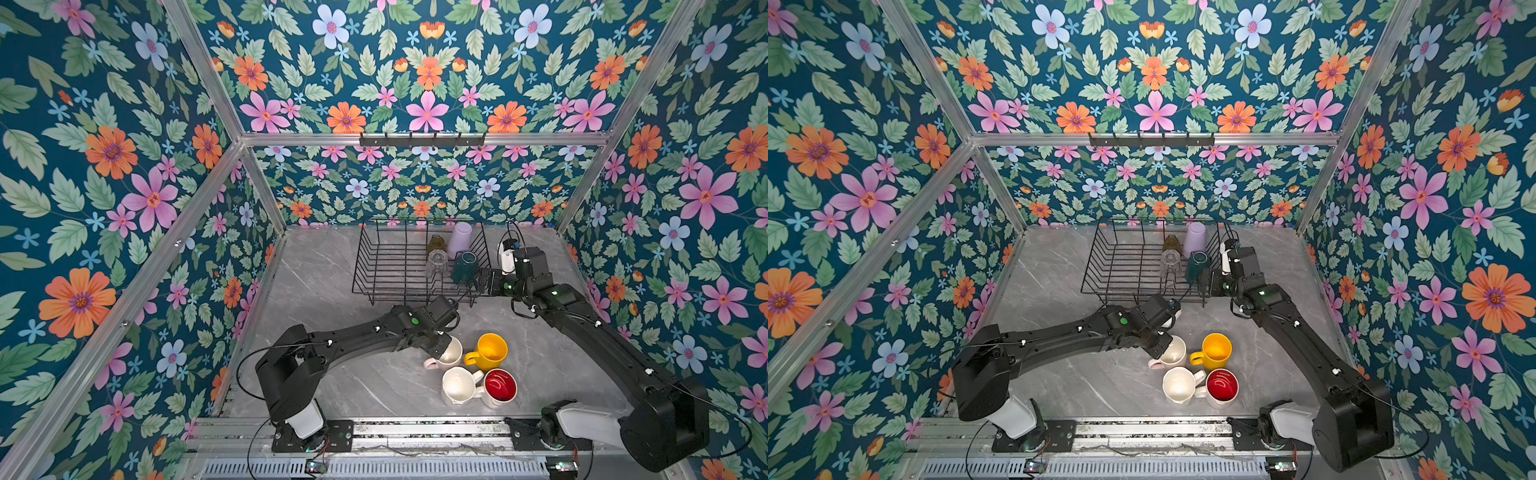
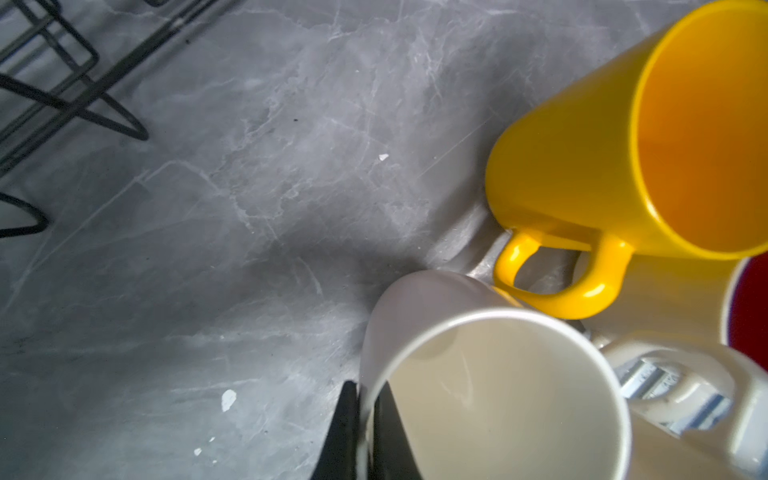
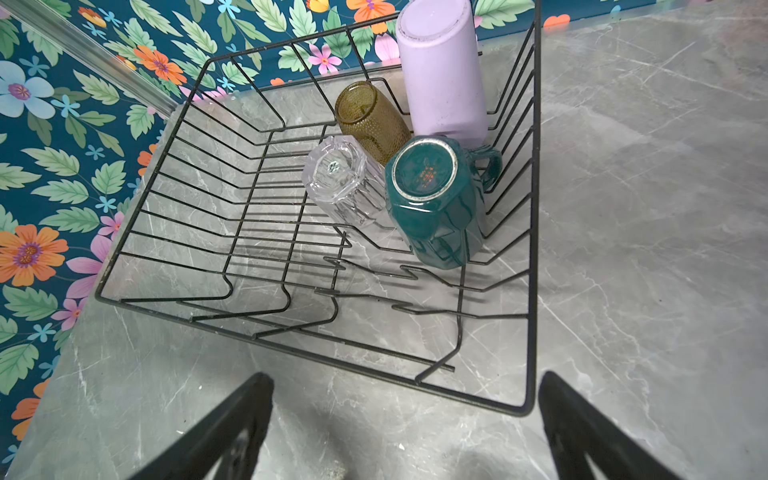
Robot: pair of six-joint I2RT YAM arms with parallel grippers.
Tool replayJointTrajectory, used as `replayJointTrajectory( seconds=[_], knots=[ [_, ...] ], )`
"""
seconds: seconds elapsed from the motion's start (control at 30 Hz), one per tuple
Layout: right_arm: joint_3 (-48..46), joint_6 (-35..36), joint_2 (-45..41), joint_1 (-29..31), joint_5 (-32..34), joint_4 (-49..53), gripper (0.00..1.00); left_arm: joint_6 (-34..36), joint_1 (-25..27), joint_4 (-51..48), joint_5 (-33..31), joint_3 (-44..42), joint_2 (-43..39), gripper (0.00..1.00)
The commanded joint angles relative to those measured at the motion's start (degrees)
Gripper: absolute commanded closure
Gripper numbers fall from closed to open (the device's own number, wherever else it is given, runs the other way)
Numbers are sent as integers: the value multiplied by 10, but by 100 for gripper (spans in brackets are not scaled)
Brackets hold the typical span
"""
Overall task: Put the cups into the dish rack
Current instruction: 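Lower the left gripper onto the pink-white mug rim and close it, then lift the pink-white mug with the left gripper toward the rack while the right approaches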
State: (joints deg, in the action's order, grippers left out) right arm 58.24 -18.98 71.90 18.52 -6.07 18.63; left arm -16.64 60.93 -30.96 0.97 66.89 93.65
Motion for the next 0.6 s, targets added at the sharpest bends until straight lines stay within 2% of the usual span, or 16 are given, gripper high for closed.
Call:
replayJointTrajectory(
  seconds=[0.0,0.13,0.27,0.43,0.57],
  knots=[
    [5,3,2,0,-5,-15,1,-10,-8,-5,-40,-8,-16,100],
    [7,2,2,0,-8,-16,1,-19,-26,16,-62,-39,-70,100],
    [8,-1,4,0,-19,-24,1,-24,-62,49,-68,-86,-159,100],
    [8,-5,7,0,-39,-38,1,-20,-141,101,-33,-154,-285,100],
    [7,-7,4,0,-68,-53,1,-15,-201,140,3,-192,-356,100]
  ],
)
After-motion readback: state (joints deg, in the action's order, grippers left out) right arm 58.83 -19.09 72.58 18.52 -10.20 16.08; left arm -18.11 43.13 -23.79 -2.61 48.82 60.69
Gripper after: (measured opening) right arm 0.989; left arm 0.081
